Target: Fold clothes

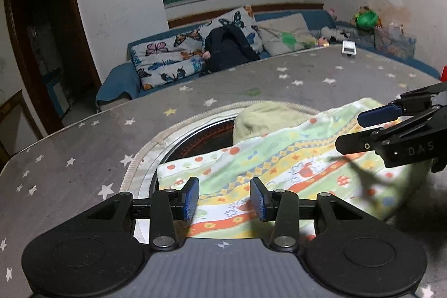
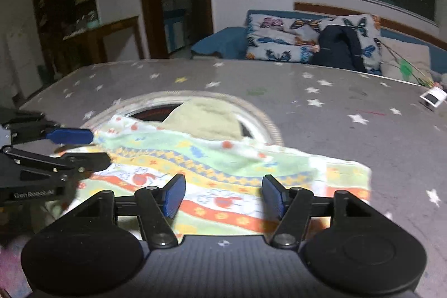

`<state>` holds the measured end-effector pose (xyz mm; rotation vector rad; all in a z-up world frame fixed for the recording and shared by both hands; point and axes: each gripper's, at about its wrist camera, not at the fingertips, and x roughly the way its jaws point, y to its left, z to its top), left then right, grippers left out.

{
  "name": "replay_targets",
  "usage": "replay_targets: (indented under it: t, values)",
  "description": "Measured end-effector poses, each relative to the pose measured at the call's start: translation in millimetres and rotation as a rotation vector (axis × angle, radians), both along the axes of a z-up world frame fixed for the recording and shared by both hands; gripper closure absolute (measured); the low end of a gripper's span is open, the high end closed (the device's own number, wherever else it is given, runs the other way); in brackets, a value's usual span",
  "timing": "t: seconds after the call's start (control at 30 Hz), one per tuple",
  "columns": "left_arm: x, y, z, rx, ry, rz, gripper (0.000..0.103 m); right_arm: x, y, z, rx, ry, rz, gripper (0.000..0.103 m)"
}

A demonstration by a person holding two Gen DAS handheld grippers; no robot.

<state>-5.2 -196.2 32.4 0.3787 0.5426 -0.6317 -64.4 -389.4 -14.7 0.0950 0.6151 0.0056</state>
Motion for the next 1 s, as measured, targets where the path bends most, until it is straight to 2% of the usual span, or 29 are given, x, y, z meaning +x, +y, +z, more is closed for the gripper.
replay_targets:
  t: [0.17,0.2,0.3,0.43,0.53,0.63,1.0]
  values:
    - [-19,-1,-2,0.0,0.002,-0.038,0.059,-21,11,10,0.008,-0.042,0.066,0.036]
    - [-21,-2,-5,0.008,0.005,-0.042,0.059,-24,14,10,0.01,-0.046,0.082,0.032]
    - [-23,-2,-13,0.041,-0.001,-0.031,0.059,-32,24,6,-0.006,-0.036,0.127,0.031]
    - [-25,4,-9,0.031,-0.007,-0.018,0.059,-37,19,-6,-0.032,0.012,0.096,0.031]
    - [-31,5,-6,0.009,-0.008,-0.031,0.059,-43,12,-1,-0.032,0.003,0.068,0.031]
    - [-39,1,-12,0.037,-0.028,-0.042,0.059,-48,11,3,-0.021,-0.005,0.067,0.03]
    - [-36,19,-13,0.026,-0.033,0.008,0.055,-65,-7,-2,-0.044,-0.002,0.016,0.028]
